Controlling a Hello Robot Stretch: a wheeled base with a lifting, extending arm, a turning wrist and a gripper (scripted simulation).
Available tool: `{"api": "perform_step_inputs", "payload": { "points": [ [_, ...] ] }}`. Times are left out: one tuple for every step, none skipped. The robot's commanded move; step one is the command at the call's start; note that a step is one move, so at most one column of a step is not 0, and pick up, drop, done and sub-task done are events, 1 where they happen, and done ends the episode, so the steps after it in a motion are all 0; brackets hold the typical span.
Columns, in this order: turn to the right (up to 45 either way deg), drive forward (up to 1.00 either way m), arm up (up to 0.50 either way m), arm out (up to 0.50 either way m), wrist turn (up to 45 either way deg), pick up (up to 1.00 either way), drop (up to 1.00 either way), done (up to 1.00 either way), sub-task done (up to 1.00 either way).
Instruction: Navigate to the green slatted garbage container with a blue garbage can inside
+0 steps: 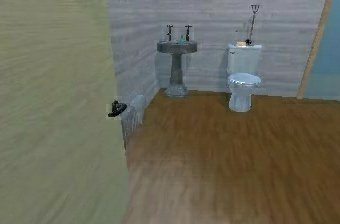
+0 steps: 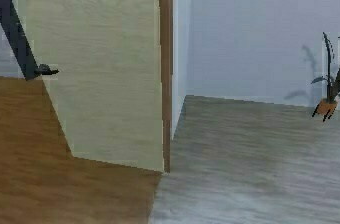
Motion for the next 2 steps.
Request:
{"api": "perform_step_inputs", "payload": {
  "points": [
    [27.0, 0.00, 0.00, 0.00, 0.0, 0.00, 0.00, 0.00, 0.00],
    [0.0, 1.00, 0.00, 0.00, 0.0, 0.00, 0.00, 0.00, 0.00]
  ]
}}
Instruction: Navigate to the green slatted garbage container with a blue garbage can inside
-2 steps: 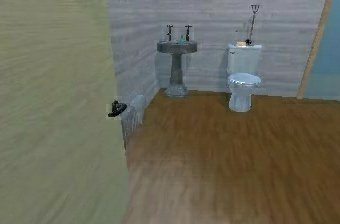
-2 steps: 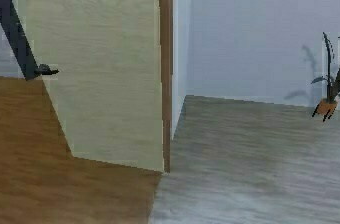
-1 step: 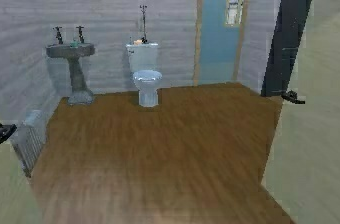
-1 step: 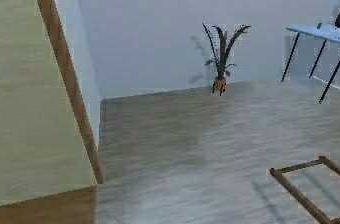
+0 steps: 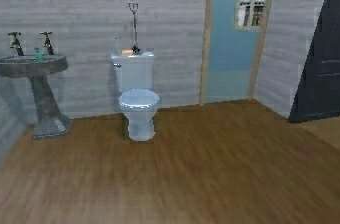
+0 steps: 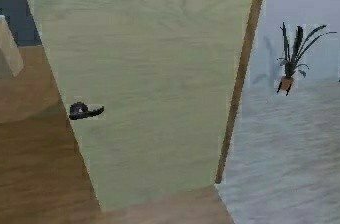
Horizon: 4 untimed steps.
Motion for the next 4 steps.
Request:
{"api": "perform_step_inputs", "payload": {
  "points": [
    [0.0, 0.30, 0.00, 0.00, 0.0, 0.00, 0.00, 0.00, 0.00],
    [21.0, 0.00, 0.00, 0.00, 0.0, 0.00, 0.00, 0.00, 0.00],
    [0.0, 1.00, 0.00, 0.00, 0.0, 0.00, 0.00, 0.00, 0.00],
    [0.0, 1.00, 0.00, 0.00, 0.0, 0.00, 0.00, 0.00, 0.00]
  ]
}}
